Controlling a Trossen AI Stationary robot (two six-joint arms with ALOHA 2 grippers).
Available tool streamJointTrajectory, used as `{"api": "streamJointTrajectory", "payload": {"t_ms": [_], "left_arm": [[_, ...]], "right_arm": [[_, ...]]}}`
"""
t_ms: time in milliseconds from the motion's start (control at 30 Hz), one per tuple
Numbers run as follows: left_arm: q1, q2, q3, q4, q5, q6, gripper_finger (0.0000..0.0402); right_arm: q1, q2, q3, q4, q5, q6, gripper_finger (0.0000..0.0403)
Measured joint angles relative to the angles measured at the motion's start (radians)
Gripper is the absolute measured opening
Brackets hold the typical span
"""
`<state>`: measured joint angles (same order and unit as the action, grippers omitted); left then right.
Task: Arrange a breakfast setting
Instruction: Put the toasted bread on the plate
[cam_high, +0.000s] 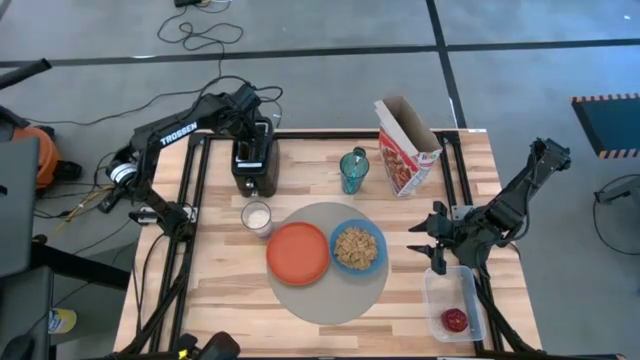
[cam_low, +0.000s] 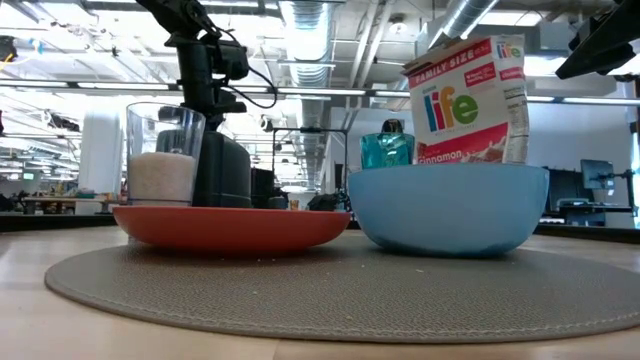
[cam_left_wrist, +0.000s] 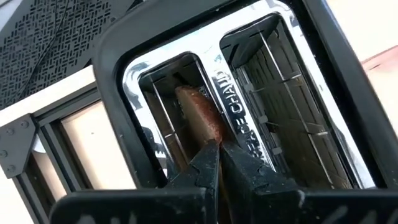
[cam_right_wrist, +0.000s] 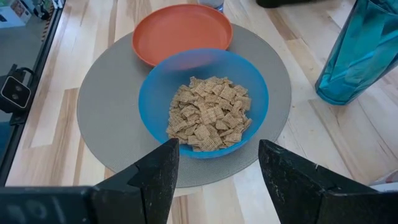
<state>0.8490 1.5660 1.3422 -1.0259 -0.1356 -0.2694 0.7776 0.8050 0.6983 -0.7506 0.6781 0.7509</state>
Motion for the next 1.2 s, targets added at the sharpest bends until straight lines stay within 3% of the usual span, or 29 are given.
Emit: {"api": "streamJointTrajectory", "payload": {"t_ms": [600,933,1200], "left_arm": [[-0.031,-0.041,0.190,-0.149,-0.010,0.026,0.0000],[-0.167,-0.042,0.353,-0.216,-0.011,0.022,0.0000],[-0.309,-0.043,0.383,-0.226,-0.034,-0.005,0.0000]], "right_arm": [[0.000,0.000,0.000,0.000,0.001,0.000,0.0249],[0.000,0.000,0.000,0.000,0.001,0.000,0.0249],[0.000,0.000,0.000,0.000,0.001,0.000,0.0249]]}}
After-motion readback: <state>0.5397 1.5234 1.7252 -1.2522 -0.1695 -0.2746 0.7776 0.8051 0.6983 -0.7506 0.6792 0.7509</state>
